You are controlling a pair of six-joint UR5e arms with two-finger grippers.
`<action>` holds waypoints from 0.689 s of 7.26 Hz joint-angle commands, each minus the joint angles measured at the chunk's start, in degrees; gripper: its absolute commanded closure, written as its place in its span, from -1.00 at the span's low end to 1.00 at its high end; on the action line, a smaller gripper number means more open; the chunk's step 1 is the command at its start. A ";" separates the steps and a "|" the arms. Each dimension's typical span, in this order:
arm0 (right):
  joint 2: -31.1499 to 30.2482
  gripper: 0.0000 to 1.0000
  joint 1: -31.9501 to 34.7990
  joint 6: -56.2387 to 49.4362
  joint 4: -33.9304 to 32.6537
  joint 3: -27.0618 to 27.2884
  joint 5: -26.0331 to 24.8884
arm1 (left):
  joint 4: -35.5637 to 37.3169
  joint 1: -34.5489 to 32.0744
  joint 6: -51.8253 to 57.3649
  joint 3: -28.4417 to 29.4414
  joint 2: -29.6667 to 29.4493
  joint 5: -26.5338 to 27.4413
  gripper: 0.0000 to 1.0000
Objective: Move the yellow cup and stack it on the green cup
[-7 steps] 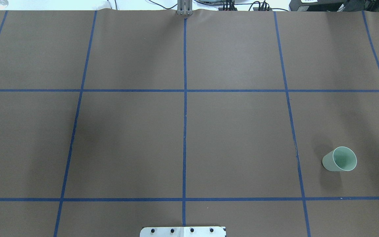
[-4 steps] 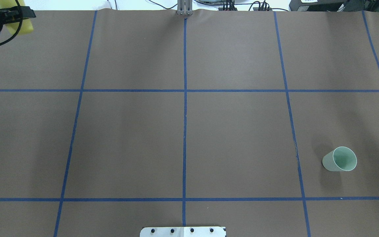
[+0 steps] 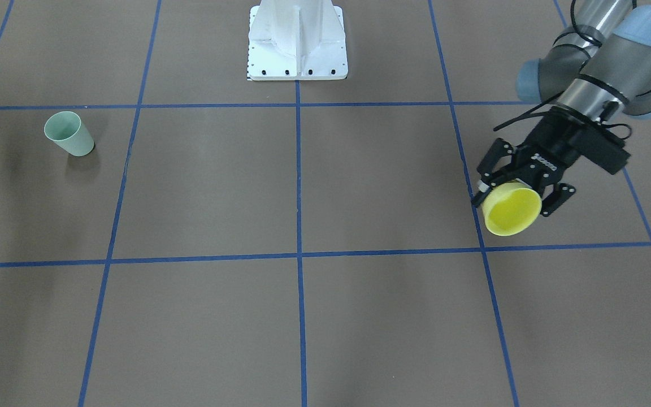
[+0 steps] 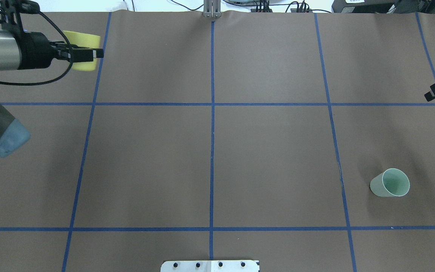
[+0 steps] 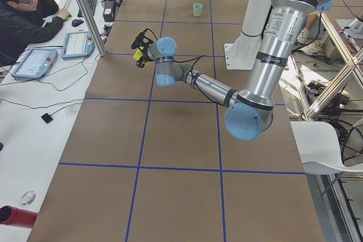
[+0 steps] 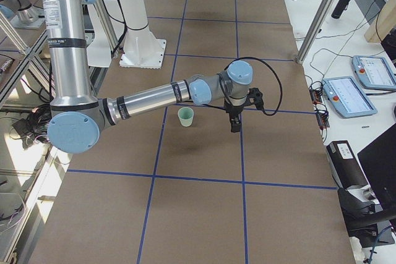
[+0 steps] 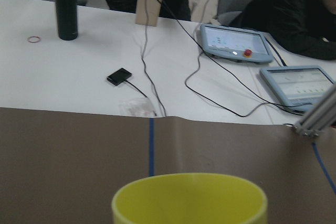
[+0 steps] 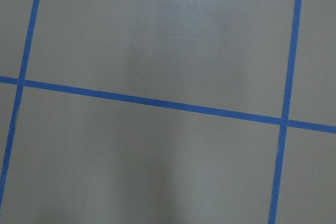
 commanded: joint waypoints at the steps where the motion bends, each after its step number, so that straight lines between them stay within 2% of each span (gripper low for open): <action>1: 1.58 -0.99 -2.68 5.67 1.54 0.35 6.43 | -15.52 6.35 0.18 5.89 -1.25 4.87 1.00; 2: 1.58 -0.99 -4.70 8.13 4.61 0.88 6.38 | -21.86 10.89 -0.34 8.79 -1.25 11.36 1.00; 3: 4.89 -0.99 -7.42 14.33 5.42 0.97 6.47 | -25.15 15.38 -0.69 9.78 -1.25 18.73 1.00; 4: 9.53 -0.99 -11.01 26.83 5.52 0.97 6.29 | -25.79 18.29 -0.70 9.18 -2.03 24.20 1.00; 5: 12.80 -0.98 -14.61 33.48 7.78 0.62 5.94 | -25.88 19.63 -0.61 9.17 -3.08 26.08 1.00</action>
